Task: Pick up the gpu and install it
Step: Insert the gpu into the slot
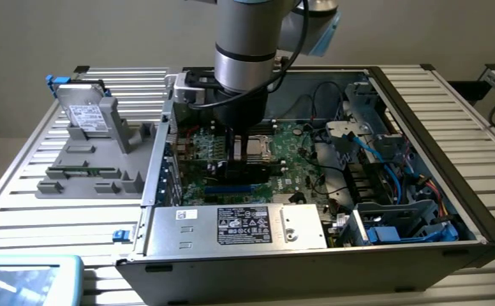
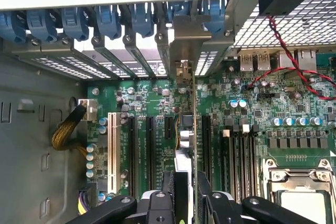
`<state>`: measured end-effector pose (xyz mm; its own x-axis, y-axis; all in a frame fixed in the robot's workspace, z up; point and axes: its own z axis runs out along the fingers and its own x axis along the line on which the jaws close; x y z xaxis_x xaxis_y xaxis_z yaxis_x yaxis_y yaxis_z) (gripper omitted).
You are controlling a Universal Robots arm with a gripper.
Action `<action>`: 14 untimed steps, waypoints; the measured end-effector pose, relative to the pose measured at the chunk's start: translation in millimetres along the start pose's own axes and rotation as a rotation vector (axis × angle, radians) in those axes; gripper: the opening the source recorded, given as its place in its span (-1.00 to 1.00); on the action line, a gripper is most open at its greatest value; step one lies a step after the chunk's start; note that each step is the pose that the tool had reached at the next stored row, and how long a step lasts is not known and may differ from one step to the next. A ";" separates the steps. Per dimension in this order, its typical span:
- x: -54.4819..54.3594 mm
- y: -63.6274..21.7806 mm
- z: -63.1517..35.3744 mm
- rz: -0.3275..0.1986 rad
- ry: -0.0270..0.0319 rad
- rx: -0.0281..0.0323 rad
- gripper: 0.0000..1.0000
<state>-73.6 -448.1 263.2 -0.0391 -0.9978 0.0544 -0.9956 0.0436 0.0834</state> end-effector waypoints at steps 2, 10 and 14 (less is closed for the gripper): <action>0.4 -0.1 0.8 0.000 -0.0063 -0.0018 -0.44; 2.4 0.0 2.4 0.003 -0.0146 -0.0062 -0.44; 3.8 -0.1 3.1 0.004 -0.0145 -0.0083 -0.44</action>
<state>-74.0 -452.0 260.3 -0.0446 -0.9982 0.0404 -0.9946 0.0482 0.0915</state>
